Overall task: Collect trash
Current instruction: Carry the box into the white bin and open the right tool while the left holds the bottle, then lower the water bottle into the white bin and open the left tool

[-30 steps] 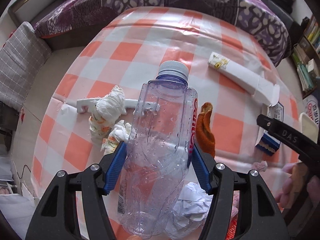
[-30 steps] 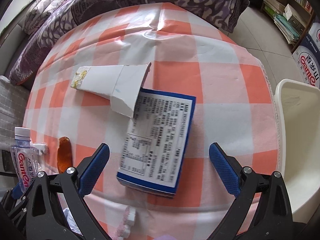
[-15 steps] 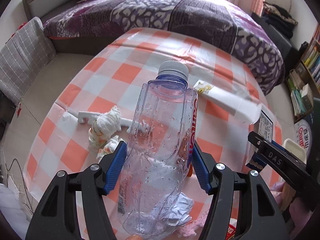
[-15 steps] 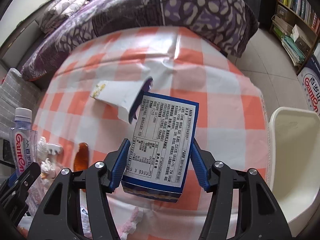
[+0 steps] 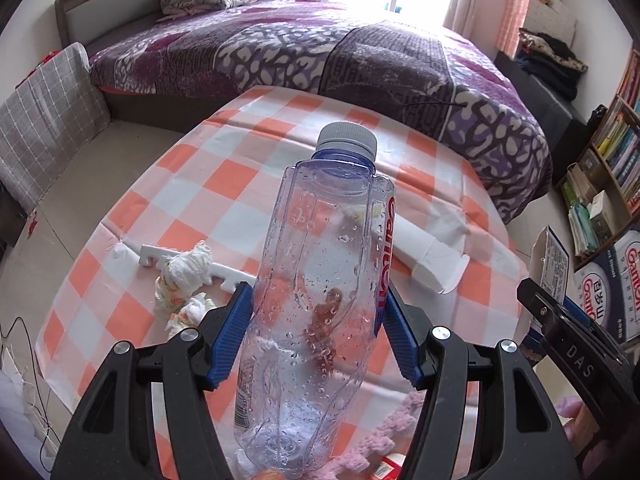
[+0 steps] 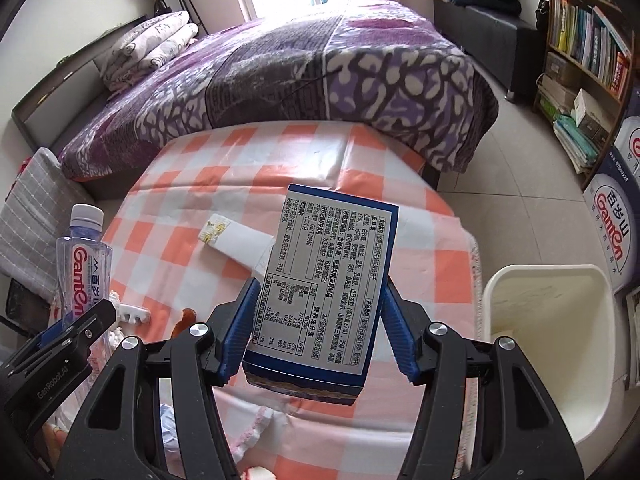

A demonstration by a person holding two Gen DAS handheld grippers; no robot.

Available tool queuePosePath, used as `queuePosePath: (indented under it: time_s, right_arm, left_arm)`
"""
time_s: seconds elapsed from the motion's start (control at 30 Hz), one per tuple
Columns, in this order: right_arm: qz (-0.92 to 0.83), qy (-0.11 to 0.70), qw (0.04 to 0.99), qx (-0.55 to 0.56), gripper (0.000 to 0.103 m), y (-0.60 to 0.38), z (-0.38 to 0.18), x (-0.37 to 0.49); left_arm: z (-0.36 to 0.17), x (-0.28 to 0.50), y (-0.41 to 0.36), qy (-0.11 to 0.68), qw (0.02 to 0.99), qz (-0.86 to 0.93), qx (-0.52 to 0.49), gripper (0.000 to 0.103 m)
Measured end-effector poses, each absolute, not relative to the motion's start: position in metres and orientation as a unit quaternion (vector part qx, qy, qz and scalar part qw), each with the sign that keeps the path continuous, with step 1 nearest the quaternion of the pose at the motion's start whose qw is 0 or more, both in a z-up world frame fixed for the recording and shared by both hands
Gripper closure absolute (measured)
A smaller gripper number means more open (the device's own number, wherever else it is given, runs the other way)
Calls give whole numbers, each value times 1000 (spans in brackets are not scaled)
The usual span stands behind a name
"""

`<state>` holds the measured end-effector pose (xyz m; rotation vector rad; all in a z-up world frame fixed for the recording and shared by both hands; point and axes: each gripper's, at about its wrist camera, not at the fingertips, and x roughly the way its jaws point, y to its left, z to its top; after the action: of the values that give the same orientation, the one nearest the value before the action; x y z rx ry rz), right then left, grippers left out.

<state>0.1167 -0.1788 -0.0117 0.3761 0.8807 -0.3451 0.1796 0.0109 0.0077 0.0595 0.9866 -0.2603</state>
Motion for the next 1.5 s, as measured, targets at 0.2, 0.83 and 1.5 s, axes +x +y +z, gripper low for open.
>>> queuePosePath:
  time_s: [0.2,0.83,1.5]
  right_arm:
    - [-183,423,867,188,46,-205,-9,103]
    - [-265,430,833,224,46,-299,-7,49]
    - [-339,413,792,295,19,-386,-7,-19]
  left_arm:
    - [11,172,-14,466,873,-140,36,40]
    - [3,136,-103,461,860,-204,73,40]
    - [-14,92,-190,464,836,-270,112,40]
